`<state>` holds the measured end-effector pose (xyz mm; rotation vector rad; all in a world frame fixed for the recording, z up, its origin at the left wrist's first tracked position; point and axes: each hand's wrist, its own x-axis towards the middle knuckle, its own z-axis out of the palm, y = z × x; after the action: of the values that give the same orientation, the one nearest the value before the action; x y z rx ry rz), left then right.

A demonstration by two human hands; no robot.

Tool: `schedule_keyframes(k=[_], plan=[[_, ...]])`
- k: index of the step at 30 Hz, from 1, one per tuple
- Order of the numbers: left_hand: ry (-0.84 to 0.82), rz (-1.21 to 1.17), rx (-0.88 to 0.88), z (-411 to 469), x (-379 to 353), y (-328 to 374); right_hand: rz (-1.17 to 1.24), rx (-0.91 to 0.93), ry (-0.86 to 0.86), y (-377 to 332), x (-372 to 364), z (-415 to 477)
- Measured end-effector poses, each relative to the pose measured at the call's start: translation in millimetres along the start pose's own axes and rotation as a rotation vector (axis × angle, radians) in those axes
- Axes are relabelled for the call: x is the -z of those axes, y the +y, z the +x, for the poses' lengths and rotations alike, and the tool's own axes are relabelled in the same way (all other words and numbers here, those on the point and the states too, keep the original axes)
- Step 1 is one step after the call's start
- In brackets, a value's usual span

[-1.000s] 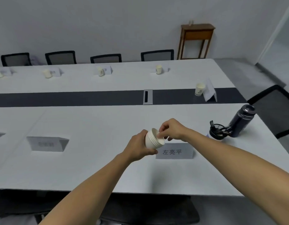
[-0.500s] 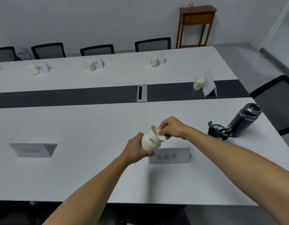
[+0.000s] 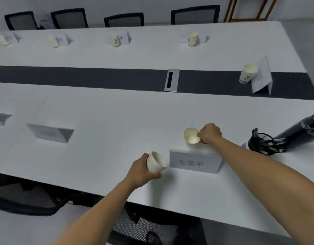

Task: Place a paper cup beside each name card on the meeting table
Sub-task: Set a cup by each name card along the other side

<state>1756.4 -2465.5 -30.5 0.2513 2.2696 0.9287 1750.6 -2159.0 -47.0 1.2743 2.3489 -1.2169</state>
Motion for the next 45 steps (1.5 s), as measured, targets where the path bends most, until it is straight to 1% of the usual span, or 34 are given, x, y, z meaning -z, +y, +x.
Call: schedule_keyframes(k=[4, 7, 10, 15, 20, 24, 31, 35, 40, 45], plan=[[0.002, -0.017, 0.038, -4.1, -6.9, -13.8, -0.01, -0.04, 0.011, 4.7, -8.8, 5.9], [0.006, -0.013, 0.034, -7.2, -9.5, -18.2, -0.011, -0.059, 0.0, 4.3, -10.2, 4.3], [0.011, -0.008, 0.018, -9.3, -6.1, -20.0, -0.069, -0.048, 0.012, 0.8, -5.9, -2.5], [0.033, -0.005, -0.03, -19.8, 15.1, -20.4, -0.261, 0.082, 0.148, -19.9, 5.2, -30.6], [0.109, -0.002, -0.091, -50.2, 61.6, -31.8, -0.345, 0.274, 0.183, -63.4, -9.1, -73.8], [0.208, 0.015, -0.126, -98.2, 120.8, -69.3, -0.417, 0.478, 0.177, -105.3, -58.9, -132.6], [0.392, 0.097, -0.126, -217.3, 234.8, -175.6, -0.517, 0.756, 0.136, -174.8, -196.0, -265.4], [0.533, 0.076, -0.046, -295.0, 301.6, -249.4, -0.588, 0.961, 0.061, -237.5, -287.2, -350.1], [0.661, 0.043, 0.014, -340.1, 357.3, -306.5, -0.634, 1.131, 0.023, -297.2, -360.7, -414.1], [0.746, -0.028, 0.05, -355.3, 406.4, -354.2, -0.636, 1.215, -0.047, -354.5, -430.6, -446.6]])
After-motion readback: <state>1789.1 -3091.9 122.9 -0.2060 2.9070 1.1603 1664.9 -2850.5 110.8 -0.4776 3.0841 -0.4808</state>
